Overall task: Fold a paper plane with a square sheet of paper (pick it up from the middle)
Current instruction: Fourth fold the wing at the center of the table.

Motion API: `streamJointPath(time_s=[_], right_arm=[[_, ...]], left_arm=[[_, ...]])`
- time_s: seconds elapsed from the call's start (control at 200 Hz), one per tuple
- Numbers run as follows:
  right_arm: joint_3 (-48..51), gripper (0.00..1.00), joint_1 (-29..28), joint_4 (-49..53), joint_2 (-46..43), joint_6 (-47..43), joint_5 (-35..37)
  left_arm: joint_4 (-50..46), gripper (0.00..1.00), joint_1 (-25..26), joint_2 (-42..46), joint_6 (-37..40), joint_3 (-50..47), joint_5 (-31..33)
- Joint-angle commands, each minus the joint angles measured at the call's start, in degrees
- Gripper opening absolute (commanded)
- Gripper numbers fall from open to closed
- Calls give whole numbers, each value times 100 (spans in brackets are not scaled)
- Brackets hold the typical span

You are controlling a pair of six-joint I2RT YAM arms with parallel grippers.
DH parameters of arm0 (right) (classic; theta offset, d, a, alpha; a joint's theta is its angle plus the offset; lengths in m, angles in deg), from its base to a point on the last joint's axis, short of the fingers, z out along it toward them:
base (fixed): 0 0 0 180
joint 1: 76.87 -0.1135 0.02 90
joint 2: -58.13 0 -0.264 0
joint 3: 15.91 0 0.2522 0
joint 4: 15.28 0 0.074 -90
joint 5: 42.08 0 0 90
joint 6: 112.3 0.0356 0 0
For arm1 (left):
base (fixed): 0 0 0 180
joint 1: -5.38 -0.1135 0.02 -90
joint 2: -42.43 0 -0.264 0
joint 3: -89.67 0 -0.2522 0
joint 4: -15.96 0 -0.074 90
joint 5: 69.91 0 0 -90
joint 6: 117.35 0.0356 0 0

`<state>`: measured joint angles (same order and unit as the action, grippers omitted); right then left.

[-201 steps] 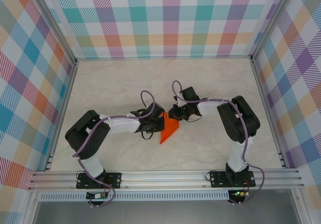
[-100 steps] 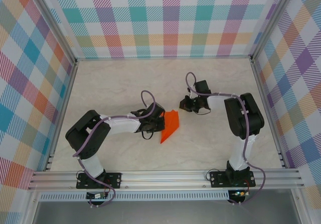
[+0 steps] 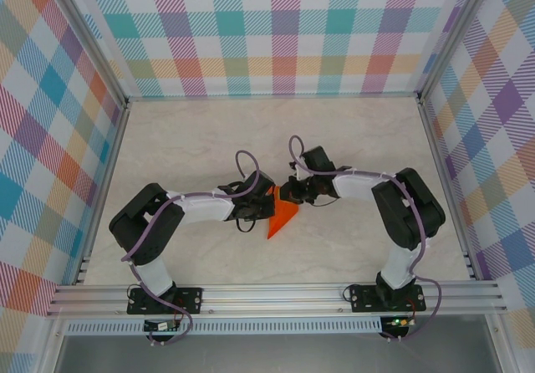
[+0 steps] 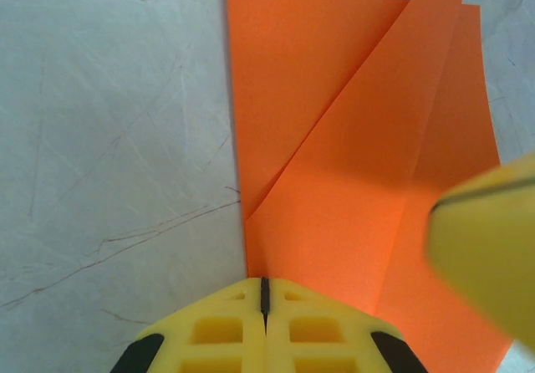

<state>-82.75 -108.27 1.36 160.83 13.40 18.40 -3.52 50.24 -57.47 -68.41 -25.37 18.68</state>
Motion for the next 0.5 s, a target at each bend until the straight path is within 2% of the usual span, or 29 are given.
streamJointPath(time_s=[0.0, 0.185, 0.395, 0.495], right_arm=[[121, 1, -37, -6, 189, 183, -200], [175, 1, -53, 194, 456, 101, -9], [201, 0, -54, 416, 670, 49, 349], [219, 0, -51, 391, 741, 101, 412]], left_arm=[[-778, 0, 19, -268, 90, -257, 189], [-732, 0, 10, -48, 98, -176, 100], [-386, 0, -5, 598, 122, 100, -222], [-132, 5, -5, 937, 42, 61, -334]])
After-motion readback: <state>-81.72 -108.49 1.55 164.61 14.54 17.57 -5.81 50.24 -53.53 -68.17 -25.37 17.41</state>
